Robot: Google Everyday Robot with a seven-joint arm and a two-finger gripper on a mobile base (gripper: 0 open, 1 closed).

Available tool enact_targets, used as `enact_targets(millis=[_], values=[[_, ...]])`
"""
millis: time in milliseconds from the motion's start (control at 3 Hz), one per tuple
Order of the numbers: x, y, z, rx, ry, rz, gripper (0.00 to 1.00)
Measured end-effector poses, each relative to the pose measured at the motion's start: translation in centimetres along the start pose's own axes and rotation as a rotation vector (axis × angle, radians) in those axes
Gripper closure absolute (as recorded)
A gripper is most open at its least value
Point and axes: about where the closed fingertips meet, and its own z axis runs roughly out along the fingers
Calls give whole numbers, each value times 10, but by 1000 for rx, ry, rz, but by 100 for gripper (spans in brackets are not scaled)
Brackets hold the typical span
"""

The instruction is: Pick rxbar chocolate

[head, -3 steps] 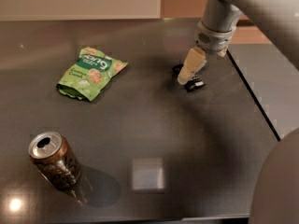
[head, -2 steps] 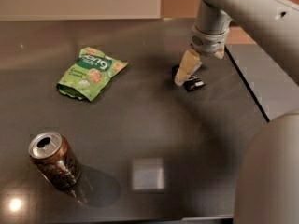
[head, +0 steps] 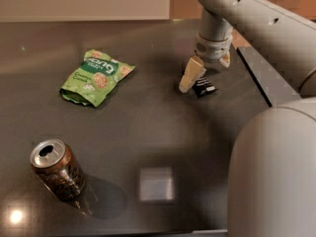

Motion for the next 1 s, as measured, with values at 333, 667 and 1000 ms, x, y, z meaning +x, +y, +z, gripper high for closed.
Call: enact_targets(millis=[333, 667, 1000], values=[[-6, 0, 7, -19, 5, 3, 16], [-11, 1, 12, -32, 10, -2, 39], [-12, 0, 8, -34, 12, -3, 70]])
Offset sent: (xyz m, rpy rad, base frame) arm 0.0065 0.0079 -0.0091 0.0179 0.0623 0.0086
